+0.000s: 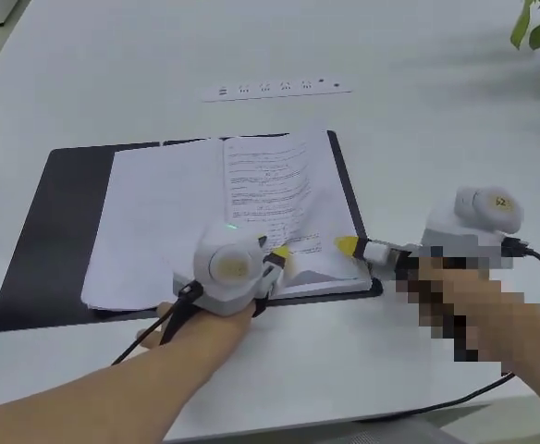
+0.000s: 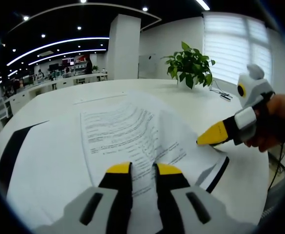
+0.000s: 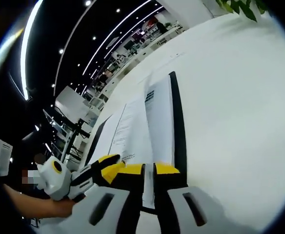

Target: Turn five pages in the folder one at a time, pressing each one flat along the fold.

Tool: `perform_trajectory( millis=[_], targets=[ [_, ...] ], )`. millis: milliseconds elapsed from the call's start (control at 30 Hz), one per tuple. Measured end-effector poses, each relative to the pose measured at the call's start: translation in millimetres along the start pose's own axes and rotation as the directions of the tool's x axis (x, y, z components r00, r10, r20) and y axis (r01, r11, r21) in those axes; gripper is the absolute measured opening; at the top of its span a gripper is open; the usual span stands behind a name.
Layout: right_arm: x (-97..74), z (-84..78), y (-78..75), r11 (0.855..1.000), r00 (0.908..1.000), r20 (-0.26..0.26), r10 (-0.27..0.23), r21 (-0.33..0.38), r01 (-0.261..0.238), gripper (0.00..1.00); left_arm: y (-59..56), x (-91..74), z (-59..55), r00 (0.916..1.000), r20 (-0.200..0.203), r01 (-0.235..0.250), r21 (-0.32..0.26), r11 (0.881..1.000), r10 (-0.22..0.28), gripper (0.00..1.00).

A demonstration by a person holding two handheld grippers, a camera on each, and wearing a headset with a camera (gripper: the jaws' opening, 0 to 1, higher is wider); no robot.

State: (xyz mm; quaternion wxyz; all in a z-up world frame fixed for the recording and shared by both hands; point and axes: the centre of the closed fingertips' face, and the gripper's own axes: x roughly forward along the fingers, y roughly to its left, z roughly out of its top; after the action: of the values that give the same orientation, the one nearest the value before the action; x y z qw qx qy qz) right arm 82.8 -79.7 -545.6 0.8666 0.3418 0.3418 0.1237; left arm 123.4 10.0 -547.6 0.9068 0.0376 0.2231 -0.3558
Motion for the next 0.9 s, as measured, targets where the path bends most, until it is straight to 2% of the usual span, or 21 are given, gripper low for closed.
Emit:
perform_trajectory(
  millis=[167, 300, 400, 433, 467, 600, 800, 900],
  targets=[
    [-3.3, -4.3, 3.5, 0.999, 0.9999, -0.003, 0.01, 0.035, -0.01, 0.0, -0.2, 0.4, 0.1, 1.0, -0.008, -0.001, -0.001, 1.0, 0.001, 0.17],
    [-7.1, -0.4, 7.6, 0.997, 0.9999, 0.015, 0.003, 0.074, -0.004, 0.0, -1.6, 0.1, 1.6, 0.9997, -0.022, 0.01, 0.002, 1.0, -0.01, 0.18],
    [-12.0, 3.7, 14.0, 0.998, 0.9994, 0.032, 0.009, 0.064, -0.011, 0.0, -1.4, -5.4, 2.9, 0.9987, -0.043, 0.026, -0.049, 0.998, -0.028, 0.19],
    [-14.4, 5.2, 16.0, 0.998, 0.9993, 0.038, 0.007, 0.061, -0.009, 0.0, -1.6, -9.5, 2.6, 0.9979, -0.054, 0.03, -0.075, 0.997, -0.034, 0.2],
    [-15.9, 6.1, 17.7, 0.998, 0.9991, 0.042, 0.009, 0.061, -0.011, 0.0, -0.5, -12.1, 2.7, 0.9978, -0.057, 0.029, -0.075, 0.997, -0.033, 0.2],
    [-23.7, 11.4, 28.8, 0.999, 0.9972, 0.073, 0.016, 0.043, -0.019, 0.0, 0.3, -29.8, -2.0, 0.9951, -0.086, 0.045, -0.039, 0.998, -0.048, 0.23],
    [-31.0, 17.0, 49.0, 0.997, 0.9921, 0.118, 0.043, 0.064, -0.051, 0.0, 6.7, -56.3, 1.0, 0.996, -0.068, 0.055, -0.055, 0.997, -0.059, 0.33],
    [-32.5, 17.9, 60.1, 0.996, 0.9903, 0.127, 0.057, 0.068, -0.066, 0.0, 9.3, -71.5, 5.2, 0.9959, -0.061, 0.063, -0.036, 0.997, -0.066, 0.34]
  ],
)
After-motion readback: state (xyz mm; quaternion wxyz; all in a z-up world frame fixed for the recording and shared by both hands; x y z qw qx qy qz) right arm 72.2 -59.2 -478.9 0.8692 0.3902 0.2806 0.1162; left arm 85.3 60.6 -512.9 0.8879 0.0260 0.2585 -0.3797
